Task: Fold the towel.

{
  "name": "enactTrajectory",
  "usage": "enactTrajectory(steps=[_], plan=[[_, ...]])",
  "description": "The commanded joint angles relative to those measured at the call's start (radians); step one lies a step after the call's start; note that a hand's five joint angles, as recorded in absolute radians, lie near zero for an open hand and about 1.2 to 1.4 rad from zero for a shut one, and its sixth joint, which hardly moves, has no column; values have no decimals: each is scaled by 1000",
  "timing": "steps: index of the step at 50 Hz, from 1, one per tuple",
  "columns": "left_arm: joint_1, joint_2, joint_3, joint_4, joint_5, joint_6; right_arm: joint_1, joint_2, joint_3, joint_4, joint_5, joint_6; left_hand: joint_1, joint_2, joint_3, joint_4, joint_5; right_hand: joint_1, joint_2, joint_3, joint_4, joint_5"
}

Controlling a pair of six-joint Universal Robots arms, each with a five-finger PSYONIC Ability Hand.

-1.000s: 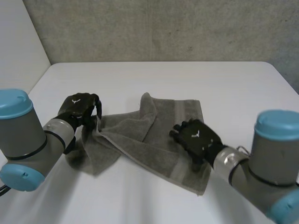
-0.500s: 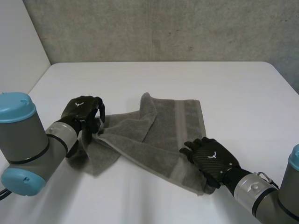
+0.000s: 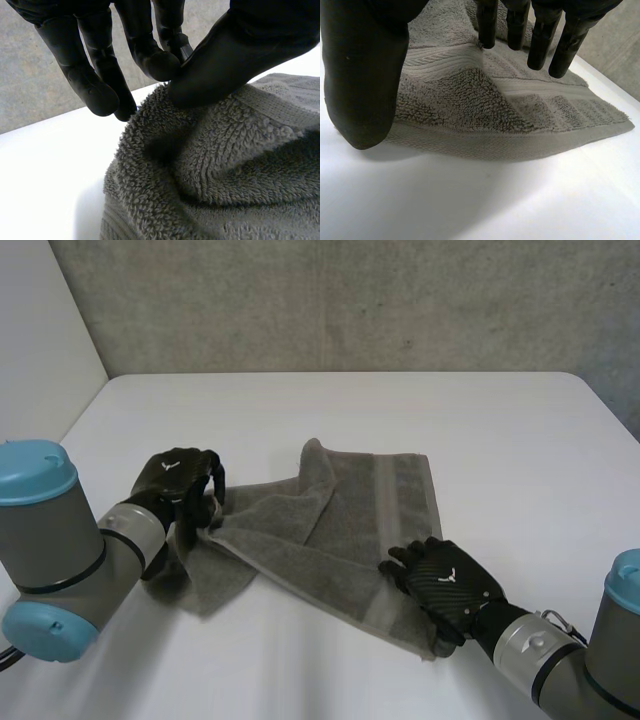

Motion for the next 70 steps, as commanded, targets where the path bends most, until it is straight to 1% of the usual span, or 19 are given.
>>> enactTrajectory(steps=[1, 7, 20, 24, 27, 29, 31, 32, 33, 34, 37, 46, 66, 68, 70], plan=[[0, 0, -9, 0, 2, 0, -2, -4, 10, 34, 0, -1, -59, -179, -211, -183, -304, -58, -76, -67, -78, -61], [2, 0, -9, 0, 2, 0, -2, -3, 10, 78, -8, -2, -59, -179, -211, -183, -304, -58, -76, -67, -78, -61], [0, 0, -10, 0, 2, 0, 2, 7, -24, 37, 0, 5, -59, -179, -211, -183, -304, -58, -76, -67, -78, -61], [2, 0, -10, 0, 2, 0, 28, 52, -56, 25, 10, 5, -59, -179, -211, -183, -304, 52, 34, 43, 32, 49], [2, 0, -10, 0, 2, 0, 34, 69, -69, 26, 13, 5, -59, -179, -211, -183, -304, 73, 55, 64, 53, 70], [2, 0, -10, 0, 2, 0, 41, 89, -81, 25, 23, 5, -59, -179, -211, -183, -304, 175, 157, 166, 155, 172], [2, 0, -10, 0, 2, 0, 44, 94, -85, 25, 27, 5, -59, -179, -211, -183, -304, 214, 195, 205, 193, 211], [2, 0, -10, 0, 2, -2, 51, 94, -90, 23, 32, 5, -59, -179, -211, -183, -304, 281, 263, 272, 260, 278], [2, 0, -10, 0, 2, -2, 51, 94, -90, 23, 32, 5, -59, -179, -211, -183, -304, 282, 263, 272, 261, 279], [2, 0, -10, 0, 3, 0, 59, 96, -95, 22, 35, 5, -59, -179, -211, -183, -304, 345, 327, 336, 325, 342], [0, 0, -10, 0, 2, 0, 65, 96, -101, 16, 41, 7, -59, -179, -211, -183, -304, 416, 398, 407, 396, 413], [0, 2, -10, 0, 2, 0, 64, 80, -131, 8, 76, 7, -59, -179, -211, -183, -304, 419, 401, 410, 399, 416], [0, 2, -10, 0, 3, -2, 57, 91, -170, 8, 78, 7, -59, -179, -211, -183, -304, 428, 410, 419, 408, 425], [-2, 2, -10, 0, 3, -2, 59, 92, -171, 8, 78, 7, -59, -179, -211, -183, -304, 446, 428, 437, 425, 443], [-2, 2, -10, 0, 3, -2, 62, 94, -179, 8, 79, 7, -59, -179, -211, -183, -304, 539, 521, 530, 519, 536]])
